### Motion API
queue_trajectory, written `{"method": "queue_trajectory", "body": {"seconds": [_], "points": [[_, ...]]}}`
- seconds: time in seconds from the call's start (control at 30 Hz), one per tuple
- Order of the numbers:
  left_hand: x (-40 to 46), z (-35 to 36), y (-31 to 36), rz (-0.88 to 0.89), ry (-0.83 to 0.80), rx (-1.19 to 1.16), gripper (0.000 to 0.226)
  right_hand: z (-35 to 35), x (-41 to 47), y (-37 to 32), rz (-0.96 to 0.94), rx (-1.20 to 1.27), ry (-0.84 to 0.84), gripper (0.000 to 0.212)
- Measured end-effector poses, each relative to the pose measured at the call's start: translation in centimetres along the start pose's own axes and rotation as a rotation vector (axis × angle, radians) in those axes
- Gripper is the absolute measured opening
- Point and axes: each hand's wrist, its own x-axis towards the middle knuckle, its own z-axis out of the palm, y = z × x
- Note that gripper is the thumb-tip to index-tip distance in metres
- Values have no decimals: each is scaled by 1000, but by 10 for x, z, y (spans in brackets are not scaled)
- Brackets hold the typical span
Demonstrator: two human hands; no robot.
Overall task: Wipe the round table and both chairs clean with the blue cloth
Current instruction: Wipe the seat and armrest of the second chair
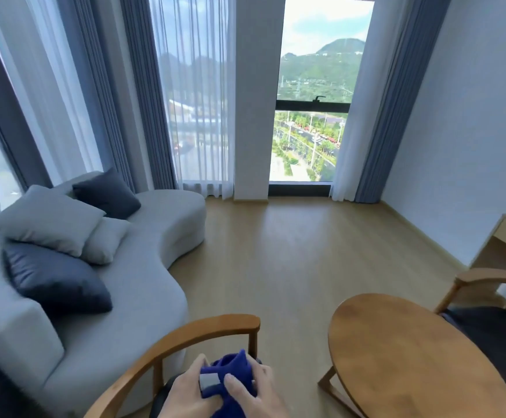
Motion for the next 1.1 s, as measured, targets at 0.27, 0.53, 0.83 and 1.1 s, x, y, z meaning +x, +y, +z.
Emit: {"method": "queue_trajectory", "body": {"seconds": [0.27, 0.53, 0.83, 1.1], "points": [[-28, 17, 21, 181, 34, -200, 106, -35, -16, -16, -22, 11, -26, 28], [-54, 5, 34, 251, -38, -45, 62, -40, -35, -43, -62, 72, 48, 37], [-96, -23, 49, 361, -57, -111, 65, -32, -50, -65, -221, 118, 55, 23], [-99, -34, 43, 431, -55, -147, 90, -25, -64, -84, -296, 207, 78, 16]]}}
